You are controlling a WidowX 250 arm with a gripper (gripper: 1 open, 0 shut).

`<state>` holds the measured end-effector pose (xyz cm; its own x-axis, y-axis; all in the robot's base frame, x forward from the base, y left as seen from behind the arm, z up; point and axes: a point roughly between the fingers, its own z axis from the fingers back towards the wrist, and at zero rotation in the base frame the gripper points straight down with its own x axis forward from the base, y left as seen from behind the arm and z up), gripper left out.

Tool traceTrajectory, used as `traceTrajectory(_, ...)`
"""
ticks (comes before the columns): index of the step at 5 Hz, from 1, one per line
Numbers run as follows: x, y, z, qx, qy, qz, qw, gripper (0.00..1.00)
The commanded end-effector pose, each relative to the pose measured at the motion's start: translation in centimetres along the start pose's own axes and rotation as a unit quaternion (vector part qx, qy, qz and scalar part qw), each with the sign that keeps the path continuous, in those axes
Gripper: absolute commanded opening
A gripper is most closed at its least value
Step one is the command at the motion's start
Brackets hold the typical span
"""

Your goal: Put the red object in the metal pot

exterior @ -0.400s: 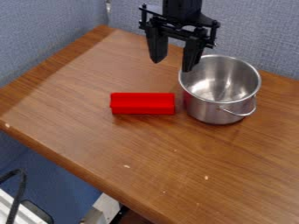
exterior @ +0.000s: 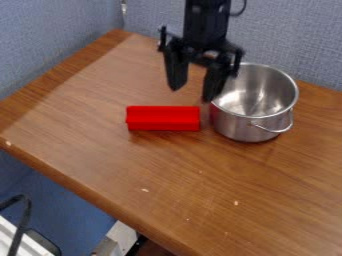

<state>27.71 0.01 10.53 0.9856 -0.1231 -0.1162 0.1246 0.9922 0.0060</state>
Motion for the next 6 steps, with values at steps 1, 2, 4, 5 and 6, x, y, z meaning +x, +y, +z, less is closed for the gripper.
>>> traceTrajectory(1, -1.8, 0.7, 0.7, 0.007, -0.022, -0.076, 0.9968, 1.00)
traceTrajectory(2, -3.1, 2.1, -0.3, 0.018, -0.014, -0.143, 0.9895, 1.00)
traceTrajectory(4, -3.9, 4.6, -2.0, 0.033, -0.024, -0.286, 0.9574, 1.00)
traceTrajectory(5, -3.4, 5.4, -3.9, 0.016, -0.019, -0.288, 0.9574, 1.00)
traceTrajectory(6, -2.8, 5.3, -5.5, 0.006, -0.019, -0.293, 0.9560, 1.00)
